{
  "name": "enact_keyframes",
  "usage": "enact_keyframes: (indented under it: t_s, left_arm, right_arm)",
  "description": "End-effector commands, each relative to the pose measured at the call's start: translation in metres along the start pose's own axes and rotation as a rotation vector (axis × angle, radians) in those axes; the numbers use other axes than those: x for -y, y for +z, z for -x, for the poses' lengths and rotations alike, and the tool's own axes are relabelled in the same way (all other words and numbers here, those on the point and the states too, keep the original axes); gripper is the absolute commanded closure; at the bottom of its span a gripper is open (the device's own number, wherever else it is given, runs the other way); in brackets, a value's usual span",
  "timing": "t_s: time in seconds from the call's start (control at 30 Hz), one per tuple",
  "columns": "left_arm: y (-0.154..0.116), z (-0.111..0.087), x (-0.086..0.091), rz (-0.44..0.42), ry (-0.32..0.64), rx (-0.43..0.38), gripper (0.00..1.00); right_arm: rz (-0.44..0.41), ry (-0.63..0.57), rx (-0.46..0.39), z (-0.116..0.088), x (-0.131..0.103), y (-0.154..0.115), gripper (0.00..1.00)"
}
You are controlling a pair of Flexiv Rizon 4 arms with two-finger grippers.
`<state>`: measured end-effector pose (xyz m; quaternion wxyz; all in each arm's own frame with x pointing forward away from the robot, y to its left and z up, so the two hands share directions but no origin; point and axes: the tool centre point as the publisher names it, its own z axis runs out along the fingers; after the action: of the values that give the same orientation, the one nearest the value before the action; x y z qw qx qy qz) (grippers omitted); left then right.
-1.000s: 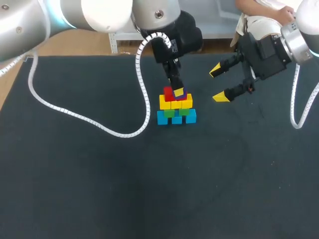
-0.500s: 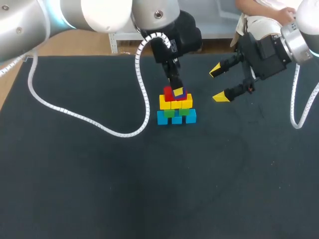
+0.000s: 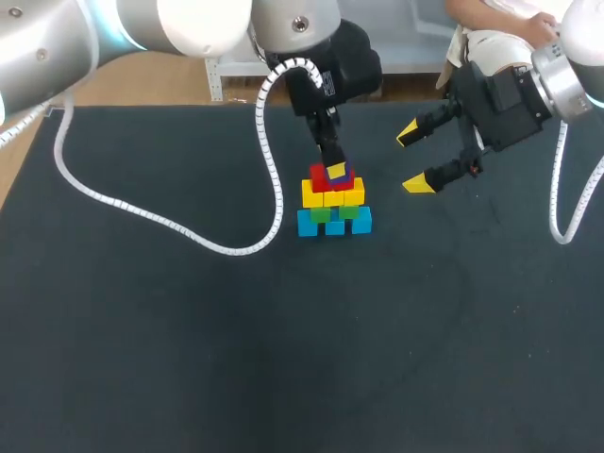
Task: Place the blue cubes, place green cubes on the blue cubes, place the yellow cubes on the green cubes, then place the red cubes on the yellow cubes, and place purple cube on the red cubes.
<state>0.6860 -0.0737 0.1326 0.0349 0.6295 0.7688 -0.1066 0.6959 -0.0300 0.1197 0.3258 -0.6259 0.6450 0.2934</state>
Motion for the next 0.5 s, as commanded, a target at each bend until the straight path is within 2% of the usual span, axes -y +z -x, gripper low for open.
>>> enact_keyframes:
  t_s: [0.03,0.5]
  left_arm:
    - [-0.0012,0.0037,-0.0065,-0.012,0.003,-0.011,1.00]
    - [0.0039,0.0011,-0.0107,-0.020,-0.004,-0.002,1.00]
  right_arm:
    - [-0.002,0.000,0.001,-0.0001,-0.0007,-0.0002,0.00]
    - [-0.002,0.000,0.001,-0.0001,-0.0007,-0.0002,0.00]
